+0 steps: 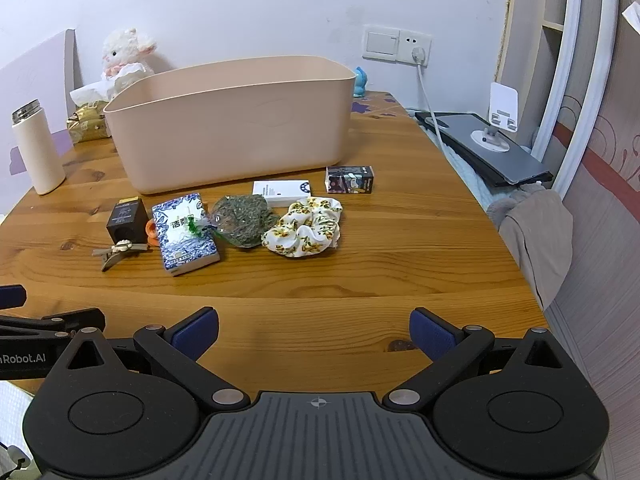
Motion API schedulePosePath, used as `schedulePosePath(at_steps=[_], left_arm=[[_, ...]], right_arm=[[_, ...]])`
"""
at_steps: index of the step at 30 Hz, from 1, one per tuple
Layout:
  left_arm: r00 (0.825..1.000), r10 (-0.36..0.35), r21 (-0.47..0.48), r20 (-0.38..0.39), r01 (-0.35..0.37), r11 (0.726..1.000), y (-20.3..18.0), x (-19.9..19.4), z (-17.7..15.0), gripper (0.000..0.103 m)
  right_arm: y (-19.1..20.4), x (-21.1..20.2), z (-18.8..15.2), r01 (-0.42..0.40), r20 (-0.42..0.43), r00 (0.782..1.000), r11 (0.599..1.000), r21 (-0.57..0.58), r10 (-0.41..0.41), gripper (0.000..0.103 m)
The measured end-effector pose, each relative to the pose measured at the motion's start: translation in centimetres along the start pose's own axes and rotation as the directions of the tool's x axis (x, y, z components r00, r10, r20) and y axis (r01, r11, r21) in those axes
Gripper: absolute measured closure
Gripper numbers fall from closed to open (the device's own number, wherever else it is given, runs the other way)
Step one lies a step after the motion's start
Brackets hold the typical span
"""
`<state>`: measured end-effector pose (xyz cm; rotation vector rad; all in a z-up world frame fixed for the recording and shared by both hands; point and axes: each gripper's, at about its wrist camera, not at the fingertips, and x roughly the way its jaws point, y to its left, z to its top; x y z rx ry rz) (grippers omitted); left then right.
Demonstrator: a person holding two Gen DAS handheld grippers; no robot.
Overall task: Organize objects
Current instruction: 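Move left tool toward black relay box while right tool approaches floral scrunchie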
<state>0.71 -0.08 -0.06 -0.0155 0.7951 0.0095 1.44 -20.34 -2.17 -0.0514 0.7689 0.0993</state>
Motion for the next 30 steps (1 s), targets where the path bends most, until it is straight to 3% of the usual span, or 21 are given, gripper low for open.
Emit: schedulePosePath(at_steps=[30], left_arm=[[1.0,0.01,0.021,-0.011,-0.009,1.0,-0.2,0.8,0.5,0.0]], right_arm=[[-0.8,1.0,0.6,-0.003,0.027,1.0,0.999,0.035,0.002,0.0]])
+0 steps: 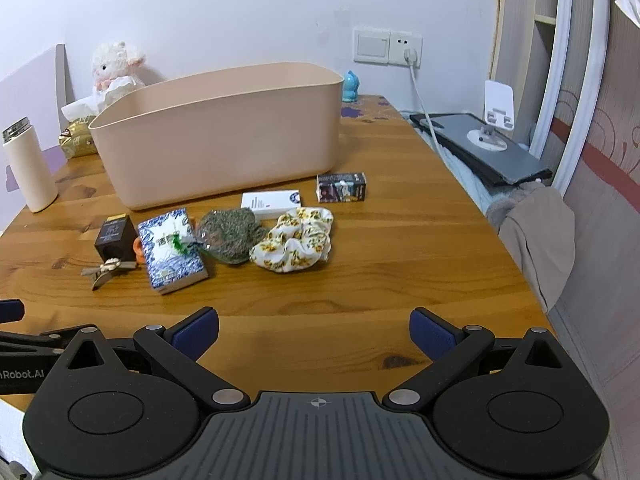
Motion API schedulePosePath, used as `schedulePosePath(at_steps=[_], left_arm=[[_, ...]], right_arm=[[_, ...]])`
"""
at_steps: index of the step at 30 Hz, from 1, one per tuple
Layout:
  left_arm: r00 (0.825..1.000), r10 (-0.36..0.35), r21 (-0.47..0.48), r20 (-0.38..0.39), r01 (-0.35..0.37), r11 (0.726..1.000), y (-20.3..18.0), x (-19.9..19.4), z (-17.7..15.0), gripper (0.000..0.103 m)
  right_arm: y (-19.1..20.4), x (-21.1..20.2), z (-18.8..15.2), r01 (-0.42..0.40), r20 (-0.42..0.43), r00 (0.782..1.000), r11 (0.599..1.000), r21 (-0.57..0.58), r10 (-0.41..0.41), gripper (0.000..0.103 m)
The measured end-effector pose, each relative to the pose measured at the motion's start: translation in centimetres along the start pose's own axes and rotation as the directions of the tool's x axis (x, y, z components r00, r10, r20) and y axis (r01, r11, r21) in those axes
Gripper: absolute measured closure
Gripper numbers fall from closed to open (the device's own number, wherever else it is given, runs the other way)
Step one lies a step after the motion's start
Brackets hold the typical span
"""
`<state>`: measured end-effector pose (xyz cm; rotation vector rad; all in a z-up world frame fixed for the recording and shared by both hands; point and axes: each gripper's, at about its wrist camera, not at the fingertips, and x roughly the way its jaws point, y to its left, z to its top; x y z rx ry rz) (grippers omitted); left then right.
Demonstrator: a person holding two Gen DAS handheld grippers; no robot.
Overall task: Organize objects
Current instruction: 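Move left tool toward black relay box while right tool approaches floral scrunchie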
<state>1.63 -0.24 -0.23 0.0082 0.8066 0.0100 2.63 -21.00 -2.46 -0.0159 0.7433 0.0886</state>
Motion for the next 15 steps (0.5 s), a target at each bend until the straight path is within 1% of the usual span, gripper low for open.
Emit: schedulePosePath(at_steps=[15], left_arm=[[1.0,0.029,-0.007,-0.01,-0.029,1.0,0.4,1.7,1.5,0.0]], right_arm=[[-0.4,2.5,1.2,-0.014,0.004,1.0,1.0,0.01,0.014,0.0]])
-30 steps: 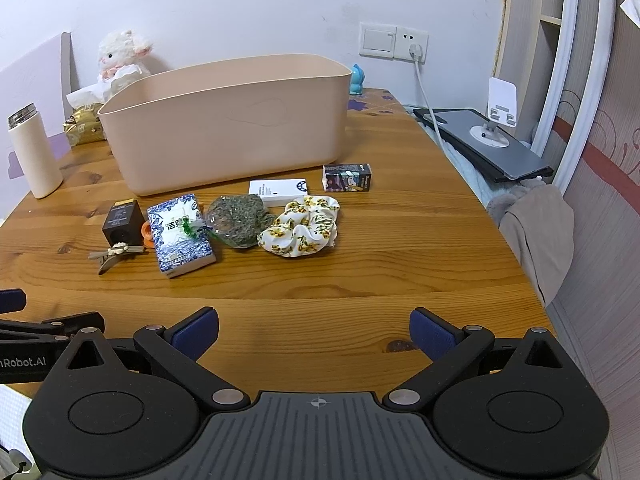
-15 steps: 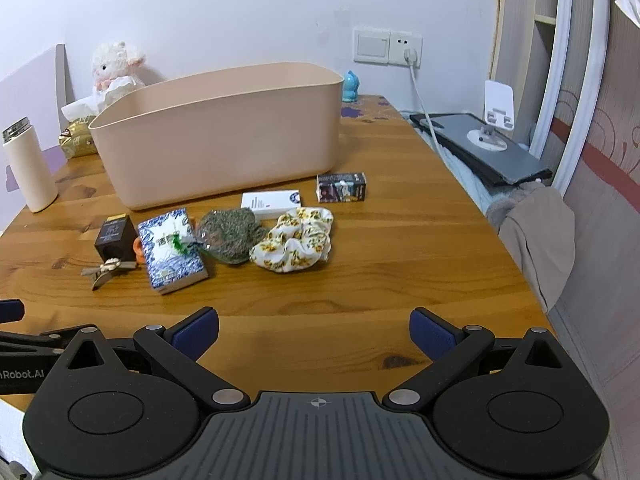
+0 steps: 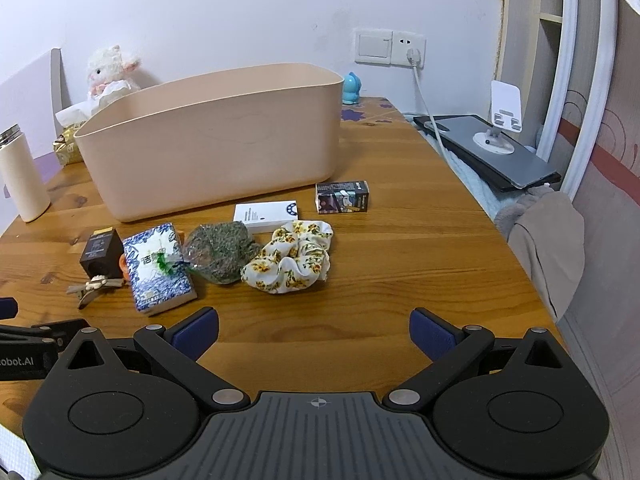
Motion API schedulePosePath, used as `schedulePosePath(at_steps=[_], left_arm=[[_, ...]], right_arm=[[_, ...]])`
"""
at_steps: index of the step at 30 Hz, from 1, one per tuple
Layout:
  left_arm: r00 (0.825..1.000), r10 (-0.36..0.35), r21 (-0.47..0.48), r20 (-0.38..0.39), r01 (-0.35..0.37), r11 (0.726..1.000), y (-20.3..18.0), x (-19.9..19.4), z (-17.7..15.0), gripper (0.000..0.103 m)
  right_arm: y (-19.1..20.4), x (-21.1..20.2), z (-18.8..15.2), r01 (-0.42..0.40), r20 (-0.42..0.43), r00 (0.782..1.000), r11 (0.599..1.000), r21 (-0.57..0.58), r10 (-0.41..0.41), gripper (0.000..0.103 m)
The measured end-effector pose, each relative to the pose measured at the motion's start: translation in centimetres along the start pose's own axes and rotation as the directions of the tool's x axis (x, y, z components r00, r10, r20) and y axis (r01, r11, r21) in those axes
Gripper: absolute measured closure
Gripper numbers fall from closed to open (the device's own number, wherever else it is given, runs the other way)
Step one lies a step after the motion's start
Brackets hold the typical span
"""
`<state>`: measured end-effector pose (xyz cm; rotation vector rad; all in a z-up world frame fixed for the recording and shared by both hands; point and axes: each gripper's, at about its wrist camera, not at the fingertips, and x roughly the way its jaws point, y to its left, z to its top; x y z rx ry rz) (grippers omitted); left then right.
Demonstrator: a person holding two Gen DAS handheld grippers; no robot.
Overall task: Organize objects
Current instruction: 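Move left tool toward black relay box while right tool approaches floral scrunchie, then close left tool on black relay box while right tool grasps floral scrunchie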
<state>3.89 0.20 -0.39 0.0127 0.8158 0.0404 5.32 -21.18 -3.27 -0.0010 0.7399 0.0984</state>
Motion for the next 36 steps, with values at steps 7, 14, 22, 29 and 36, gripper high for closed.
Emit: schedulePosePath(at_steps=[7,14,22,29,36], left_arm=[[1.0,0.018,-0.008,-0.001,-0.018,1.0,0.5,1.2,1.2,0.0],[0.999,0.031,-0.039,-0.014,-0.031,0.999,1.3,2.9,2.5,0.0],[1.0,0.027,-0.058,-0.014,-0.028,0.998,2.1,4.2,3.9,0.0],[1.0,0.016,-0.047,-0.005,-0.017,0.999,2.1,5.6,5.4,0.0],[1.0,0.008,-0.046,-0.029,-0.01,0.999,2.0,7.4,6.0,0.001]], right_arm=[[-0.1,1.5,0.8,0.012,0.002,1.0,1.0,-0.011,-0.012,0.0],[-0.1,3.2,1.8,0.006,-0.001,1.0,1.0,-0.018,-0.006,0.0],[-0.4,5.0,2.8,0.017,-0.005,1.0,1.0,-0.007,-0.017,0.0],[-0.8,6.5,3.4,0.022,-0.025,0.999,1.0,-0.013,-0.022,0.006],[-0.4,7.9,3.8,0.021,-0.052,0.998,0.999,-0.047,-0.023,0.015]])
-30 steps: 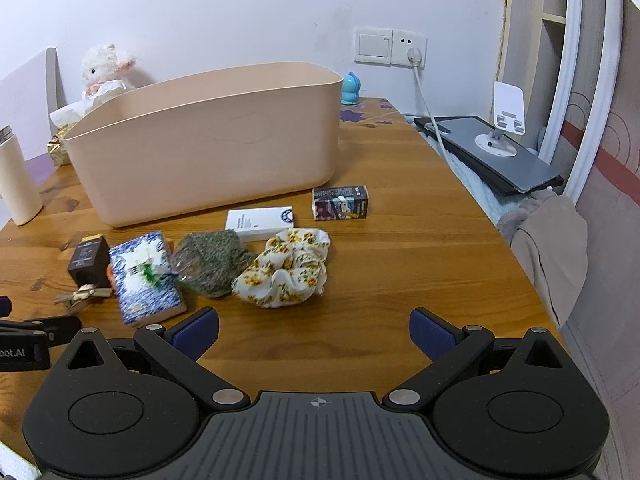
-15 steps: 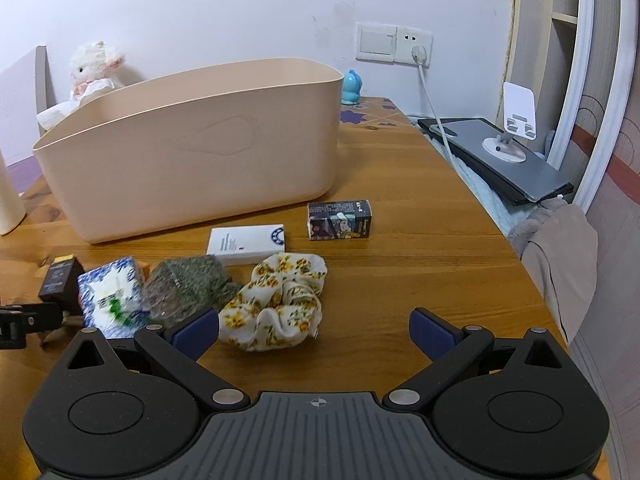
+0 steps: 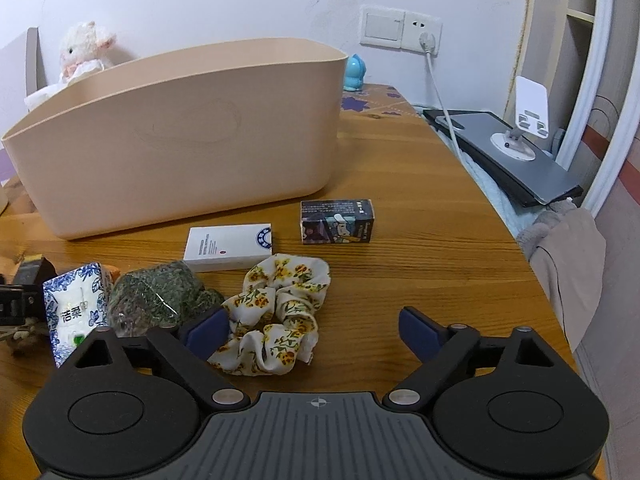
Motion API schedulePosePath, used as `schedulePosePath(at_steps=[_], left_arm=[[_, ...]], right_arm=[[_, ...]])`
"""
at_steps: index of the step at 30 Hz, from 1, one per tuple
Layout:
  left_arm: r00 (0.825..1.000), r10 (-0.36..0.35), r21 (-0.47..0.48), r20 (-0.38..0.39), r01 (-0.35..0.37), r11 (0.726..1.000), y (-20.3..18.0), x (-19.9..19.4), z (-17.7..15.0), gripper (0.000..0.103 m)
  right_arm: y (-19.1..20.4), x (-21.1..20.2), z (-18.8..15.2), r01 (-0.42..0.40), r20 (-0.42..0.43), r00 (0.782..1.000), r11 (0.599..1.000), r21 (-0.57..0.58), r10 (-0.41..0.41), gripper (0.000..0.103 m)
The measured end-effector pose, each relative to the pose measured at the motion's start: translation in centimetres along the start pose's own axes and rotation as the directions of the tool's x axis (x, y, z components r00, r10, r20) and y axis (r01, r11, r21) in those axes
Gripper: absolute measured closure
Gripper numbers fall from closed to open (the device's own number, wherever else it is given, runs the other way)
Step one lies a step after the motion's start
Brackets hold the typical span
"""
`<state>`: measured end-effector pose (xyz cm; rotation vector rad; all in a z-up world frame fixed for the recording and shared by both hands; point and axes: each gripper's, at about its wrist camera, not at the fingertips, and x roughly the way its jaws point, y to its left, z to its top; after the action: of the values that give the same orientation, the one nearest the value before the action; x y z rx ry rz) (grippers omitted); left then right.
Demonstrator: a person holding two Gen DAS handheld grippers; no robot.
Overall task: Organize objects
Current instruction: 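Close left tool on black relay box while right tool grasps floral scrunchie, then carry both items over the beige bin and open both tools to drop them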
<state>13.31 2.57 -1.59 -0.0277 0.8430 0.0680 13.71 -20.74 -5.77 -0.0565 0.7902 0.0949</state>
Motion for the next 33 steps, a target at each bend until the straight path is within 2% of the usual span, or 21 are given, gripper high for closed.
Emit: schedulePosePath(at_steps=[1,3,5,7,9,11,13,14,15,17,20,26,33], left_arm=[[1.0,0.001,-0.004,-0.005,-0.001,1.0,0.0,0.3,0.1,0.002],[1.0,-0.01,-0.008,-0.022,0.01,1.0,0.0,0.8,0.3,0.018],[1.0,0.004,0.01,-0.025,-0.003,1.0,-0.4,1.2,0.5,0.018],[1.0,-0.004,0.011,-0.021,0.005,1.0,-0.4,1.2,0.6,0.021],[1.0,-0.01,0.015,-0.02,0.01,1.0,-0.4,1.2,0.7,0.028],[1.0,-0.014,0.02,-0.018,0.014,1.0,-0.3,1.1,0.8,0.033],[1.0,-0.018,0.025,-0.014,0.018,1.0,-0.2,1.0,0.9,0.045],[1.0,-0.023,0.028,-0.011,0.024,0.999,-0.1,1.0,1.0,0.054],[1.0,-0.027,0.026,-0.012,0.027,0.999,0.1,0.9,1.0,0.063],[0.999,-0.034,0.016,-0.014,0.034,0.999,0.6,0.9,1.2,0.069],[0.998,-0.067,-0.008,-0.019,0.067,0.998,1.5,0.9,1.3,0.069],[0.997,-0.078,-0.032,-0.02,0.077,0.997,2.4,0.4,1.4,0.069],[0.994,-0.101,-0.015,0.046,0.102,0.995,2.3,-2.7,2.5,0.069]], right_arm=[[0.1,0.2,0.1,-0.003,-0.005,1.0,1.0,-0.004,0.003,0.017],[0.3,0.4,0.1,-0.018,-0.016,1.0,1.0,-0.007,0.018,0.028],[0.4,0.5,0.2,-0.029,-0.015,0.999,1.0,-0.012,0.029,0.034],[0.6,0.4,0.3,-0.04,-0.009,0.999,0.999,-0.022,0.04,0.047],[0.8,0.3,0.5,-0.049,-0.007,0.999,0.998,-0.029,0.048,0.068],[1.1,0.3,0.6,-0.046,-0.006,0.999,0.998,-0.036,0.045,0.078],[1.0,0.2,0.6,-0.044,-0.005,0.999,0.999,-0.03,0.044,0.082],[0.9,0.2,0.6,-0.045,-0.006,0.999,0.999,-0.022,0.045,0.085],[0.7,0.1,0.6,-0.045,-0.006,0.999,0.999,-0.012,0.045,0.087],[0.5,-0.2,0.7,-0.041,-0.003,0.999,0.999,0.004,0.041,0.088],[0.0,-0.8,0.8,-0.038,0.009,0.999,0.999,0.029,0.038,0.089],[-0.4,-2.8,1.5,-0.037,0.06,0.998,0.998,0.042,0.034,0.09],[-0.3,-5.3,3.2,-0.047,0.156,0.987,0.998,0.042,0.04,0.09]])
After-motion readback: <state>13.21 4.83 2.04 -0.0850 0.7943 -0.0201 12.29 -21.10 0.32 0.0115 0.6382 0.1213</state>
